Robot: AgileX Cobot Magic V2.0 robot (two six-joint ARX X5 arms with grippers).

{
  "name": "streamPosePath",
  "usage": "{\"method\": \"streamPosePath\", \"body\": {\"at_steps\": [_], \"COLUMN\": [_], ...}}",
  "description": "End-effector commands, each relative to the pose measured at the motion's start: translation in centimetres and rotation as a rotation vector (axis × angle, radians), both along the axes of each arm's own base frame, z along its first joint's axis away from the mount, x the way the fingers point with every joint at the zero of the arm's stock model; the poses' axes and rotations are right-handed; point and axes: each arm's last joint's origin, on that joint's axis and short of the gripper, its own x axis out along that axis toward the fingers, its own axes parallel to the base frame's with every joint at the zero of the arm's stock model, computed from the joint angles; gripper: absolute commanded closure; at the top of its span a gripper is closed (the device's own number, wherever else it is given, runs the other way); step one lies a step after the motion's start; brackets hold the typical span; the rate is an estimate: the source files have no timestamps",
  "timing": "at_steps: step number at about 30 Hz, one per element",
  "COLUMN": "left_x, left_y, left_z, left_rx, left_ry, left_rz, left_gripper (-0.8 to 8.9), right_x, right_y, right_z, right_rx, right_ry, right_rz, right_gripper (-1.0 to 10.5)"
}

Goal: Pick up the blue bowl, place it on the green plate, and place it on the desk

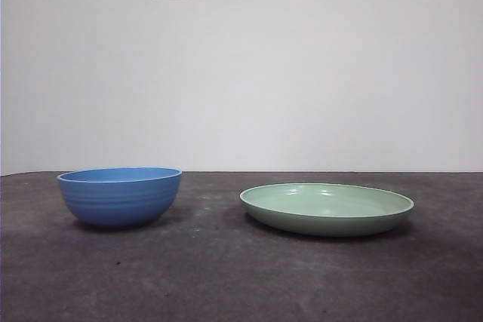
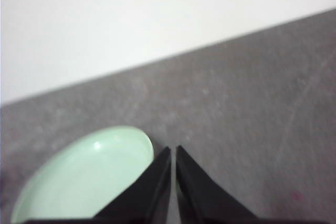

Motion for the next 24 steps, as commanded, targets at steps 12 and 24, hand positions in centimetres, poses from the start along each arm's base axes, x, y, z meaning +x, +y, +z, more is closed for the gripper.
{"method": "streamPosePath", "body": {"at_steps": [12,24], "left_x": [-1.3,-0.4], "left_y": [-0.4,-0.8], "left_z": [6.0,13.2], "left_rx": [-0.075,0.001], "left_ry": [-0.149,-0.016], "left_rz": [-0.072,-0.279], "left_gripper": [7.98,7.99], "right_x": [-1.4,-1.5], "right_y": [0.1,0.2], "right_z": [5.9,12.5], "right_rx": [0.07,-0.038], "right_ry": [-0.194,-0.072], "right_rz": [-0.005,0.04], "right_gripper": [9.4,9.4]}}
